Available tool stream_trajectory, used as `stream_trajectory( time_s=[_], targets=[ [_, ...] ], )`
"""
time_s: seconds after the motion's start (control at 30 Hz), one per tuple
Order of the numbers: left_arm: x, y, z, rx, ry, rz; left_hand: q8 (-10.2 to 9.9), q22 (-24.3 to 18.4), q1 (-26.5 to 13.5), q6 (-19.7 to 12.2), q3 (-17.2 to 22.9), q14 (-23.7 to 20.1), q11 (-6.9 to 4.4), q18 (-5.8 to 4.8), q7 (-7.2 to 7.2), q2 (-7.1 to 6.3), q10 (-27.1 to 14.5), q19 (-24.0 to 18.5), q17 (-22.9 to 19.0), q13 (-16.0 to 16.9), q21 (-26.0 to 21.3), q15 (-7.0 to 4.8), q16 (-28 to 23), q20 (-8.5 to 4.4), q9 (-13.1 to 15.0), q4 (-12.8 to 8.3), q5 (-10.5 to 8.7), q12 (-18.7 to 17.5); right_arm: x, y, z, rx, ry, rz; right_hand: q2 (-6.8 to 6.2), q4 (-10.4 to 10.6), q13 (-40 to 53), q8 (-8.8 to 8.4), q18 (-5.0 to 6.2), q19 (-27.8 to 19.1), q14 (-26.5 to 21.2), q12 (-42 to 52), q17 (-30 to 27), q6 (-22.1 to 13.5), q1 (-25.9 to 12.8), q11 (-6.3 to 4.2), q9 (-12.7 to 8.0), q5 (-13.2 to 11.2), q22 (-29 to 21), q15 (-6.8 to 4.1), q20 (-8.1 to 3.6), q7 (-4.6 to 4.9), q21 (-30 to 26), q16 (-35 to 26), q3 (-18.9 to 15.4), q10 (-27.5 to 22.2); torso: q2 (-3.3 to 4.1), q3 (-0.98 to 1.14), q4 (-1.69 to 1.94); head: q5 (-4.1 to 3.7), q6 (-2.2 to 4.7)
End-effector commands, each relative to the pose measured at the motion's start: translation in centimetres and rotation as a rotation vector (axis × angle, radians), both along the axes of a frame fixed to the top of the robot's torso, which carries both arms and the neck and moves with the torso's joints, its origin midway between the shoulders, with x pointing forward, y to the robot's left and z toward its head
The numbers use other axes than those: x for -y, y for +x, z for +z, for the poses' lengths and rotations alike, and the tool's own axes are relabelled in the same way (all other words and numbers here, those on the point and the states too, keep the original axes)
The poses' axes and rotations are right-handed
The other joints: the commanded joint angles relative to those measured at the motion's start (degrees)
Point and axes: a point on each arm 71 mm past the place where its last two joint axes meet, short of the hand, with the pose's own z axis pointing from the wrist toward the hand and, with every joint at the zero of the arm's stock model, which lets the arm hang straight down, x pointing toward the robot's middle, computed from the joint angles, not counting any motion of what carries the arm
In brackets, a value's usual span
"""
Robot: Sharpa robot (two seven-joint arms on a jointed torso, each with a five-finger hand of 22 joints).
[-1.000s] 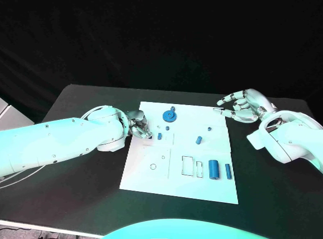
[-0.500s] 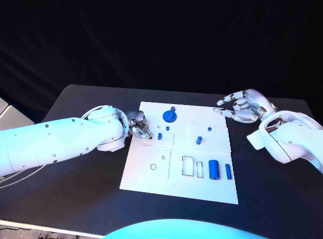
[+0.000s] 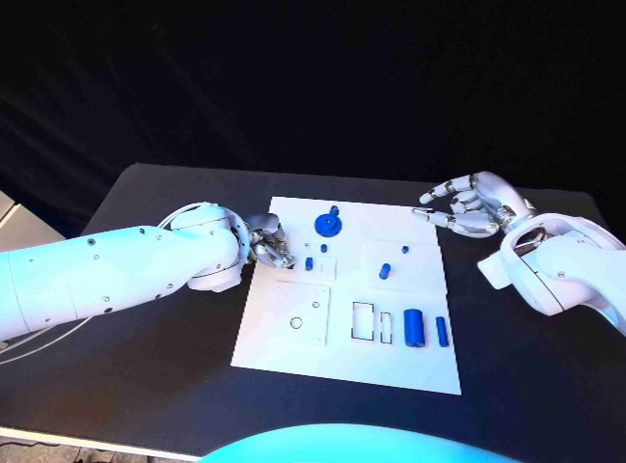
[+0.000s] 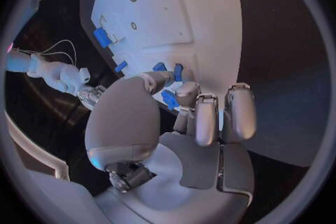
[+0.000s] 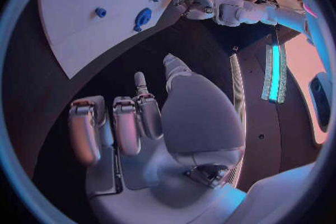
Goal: Assemble the parts on the task board
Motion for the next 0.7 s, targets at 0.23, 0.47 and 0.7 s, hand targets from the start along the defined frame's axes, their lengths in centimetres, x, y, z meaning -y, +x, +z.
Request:
stream_trajectory(
  time_s=[0.23, 0.47, 0.7],
  targets=[
    [0.69, -0.33, -1.0, -0.105, 0.023, -0.041, 0.09, -0.17, 0.04, 0.7, 10.45, 3.95, 0.18, -0.93, -0.37, 0.25, 0.42, -0.32, 6.26, 0.43, -0.27, -0.24, 0.24, -0.12, -0.17, -10.25, 0.05, 0.17, -0.21, -0.08, 0.01, 0.005, -0.006, 0.021, 0.87, -0.1, 8.45, 0.29, -0.05, 5.37, 5.58, 0.01, 13.51, -0.37, -0.07, -0.09, -0.15, 0.32, 14.29, -0.25, -0.26, -0.13, -0.34, -0.21, -0.51, -0.18, 0.03, 0.04, -0.05, -0.11, -0.09],
    [0.89, -0.16, -1.15, -0.123, 0.043, -0.055, 0.02, -0.21, 0.23, 0.74, 10.51, 3.96, 0.14, -0.92, -0.41, 0.03, 0.4, -0.39, 6.34, 0.37, -0.31, -0.23, 0.28, -0.12, -0.22, -10.6, 0.06, 0.11, -0.23, -0.09, 0.01, 0.005, -0.006, 0.022, 0.87, -0.1, 8.45, 0.29, -0.05, 5.37, 5.58, 0.01, 13.51, -0.37, -0.07, -0.09, -0.15, 0.32, 14.29, -0.25, -0.26, -0.13, -0.34, -0.21, -0.51, -0.18, 0.04, 0.05, -0.08, -0.19, -0.15],
    [0.91, 0.12, -1.1, -0.11, 0.048, -0.047, -0.01, -0.2, 0.32, 0.77, 10.56, 3.96, 0.14, -0.92, -0.4, -0.03, 0.39, -0.39, 6.38, 0.32, -0.3, -0.24, 0.29, -0.13, -0.25, -10.74, 0.08, 0.06, -0.26, -0.11, 0.02, 0.005, -0.005, 0.022, 0.87, -0.1, 8.45, 0.29, -0.05, 5.37, 5.58, 0.01, 13.51, -0.37, -0.07, -0.09, -0.15, 0.32, 14.29, -0.25, -0.26, -0.13, -0.34, -0.21, -0.51, -0.18, 0.03, 0.03, 0.0, -0.37, -0.08]
  ],
)
